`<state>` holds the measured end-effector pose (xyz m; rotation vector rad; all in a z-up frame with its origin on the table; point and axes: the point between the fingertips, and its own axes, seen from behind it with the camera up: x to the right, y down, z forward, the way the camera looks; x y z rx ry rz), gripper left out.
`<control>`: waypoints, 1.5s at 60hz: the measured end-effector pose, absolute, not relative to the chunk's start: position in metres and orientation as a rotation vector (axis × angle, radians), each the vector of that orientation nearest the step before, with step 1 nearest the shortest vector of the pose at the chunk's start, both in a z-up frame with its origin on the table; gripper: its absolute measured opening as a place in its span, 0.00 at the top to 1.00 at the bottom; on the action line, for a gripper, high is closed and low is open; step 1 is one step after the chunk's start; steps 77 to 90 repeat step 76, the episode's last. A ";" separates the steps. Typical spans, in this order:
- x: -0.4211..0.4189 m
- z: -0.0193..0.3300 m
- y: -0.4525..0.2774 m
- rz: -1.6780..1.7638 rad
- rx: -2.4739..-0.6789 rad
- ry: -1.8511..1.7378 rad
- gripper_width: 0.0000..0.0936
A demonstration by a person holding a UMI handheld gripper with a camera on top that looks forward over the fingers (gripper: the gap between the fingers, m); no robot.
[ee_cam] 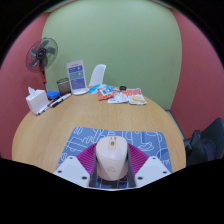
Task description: Arrange mouse
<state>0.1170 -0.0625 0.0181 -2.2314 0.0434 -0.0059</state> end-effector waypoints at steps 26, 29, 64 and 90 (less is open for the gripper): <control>0.118 0.064 -0.113 -0.080 -2.221 0.048 0.10; 0.114 0.083 -0.128 -0.096 -2.198 0.065 0.10; 0.056 0.204 -0.292 -0.222 -2.081 0.097 0.10; 0.052 0.203 -0.302 -0.223 -2.092 0.103 0.10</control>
